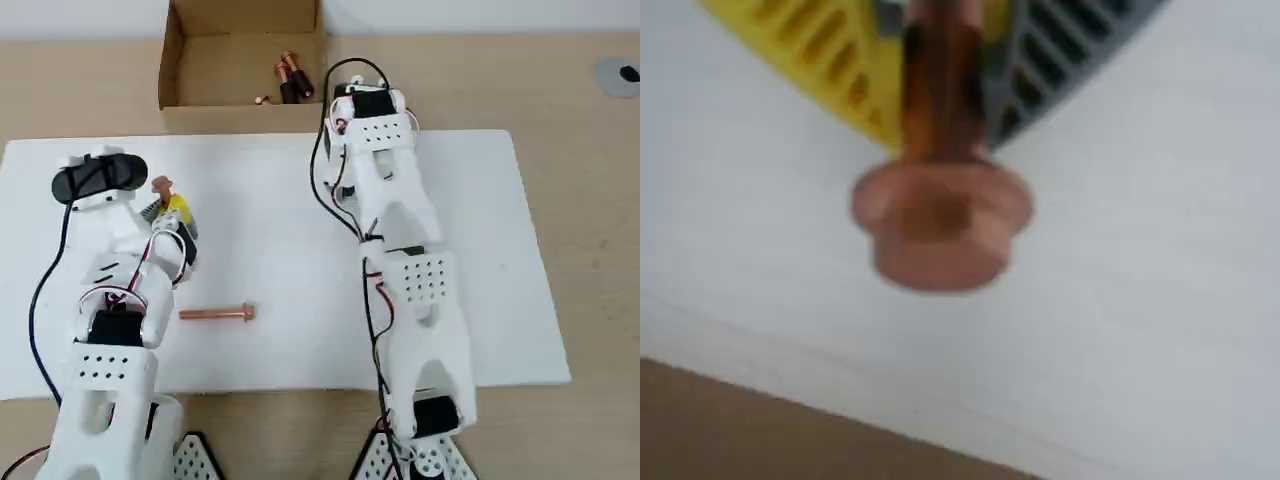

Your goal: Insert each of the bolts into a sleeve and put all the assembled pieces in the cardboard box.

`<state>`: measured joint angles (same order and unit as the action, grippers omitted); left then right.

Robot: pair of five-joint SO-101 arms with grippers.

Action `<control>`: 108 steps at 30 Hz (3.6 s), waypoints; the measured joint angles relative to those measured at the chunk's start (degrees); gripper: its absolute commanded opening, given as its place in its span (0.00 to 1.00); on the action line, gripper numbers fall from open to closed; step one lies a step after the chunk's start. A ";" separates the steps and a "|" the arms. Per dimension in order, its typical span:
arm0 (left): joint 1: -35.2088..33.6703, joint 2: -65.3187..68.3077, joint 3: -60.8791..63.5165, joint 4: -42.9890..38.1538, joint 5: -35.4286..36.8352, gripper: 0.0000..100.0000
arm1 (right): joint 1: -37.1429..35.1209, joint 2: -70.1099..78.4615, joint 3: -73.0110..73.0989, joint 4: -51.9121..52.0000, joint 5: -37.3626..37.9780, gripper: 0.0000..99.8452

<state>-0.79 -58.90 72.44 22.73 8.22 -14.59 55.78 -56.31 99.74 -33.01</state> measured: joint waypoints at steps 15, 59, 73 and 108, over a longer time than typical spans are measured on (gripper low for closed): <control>0.00 0.00 0.35 0.00 0.00 0.01 | -1.76 1.14 -11.08 -0.53 1.85 0.19; 0.00 0.00 0.35 0.00 0.70 0.01 | -1.93 6.86 -15.65 -3.34 6.33 0.01; 0.00 -0.18 0.35 -0.70 7.12 0.01 | -15.30 -19.69 -36.13 1.93 29.27 0.01; 0.26 -22.42 -26.02 17.58 7.47 0.00 | -23.30 -85.36 100.22 -67.60 15.38 0.01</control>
<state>-0.53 -81.32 46.42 40.31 15.69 -37.89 -29.58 43.91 32.13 -17.63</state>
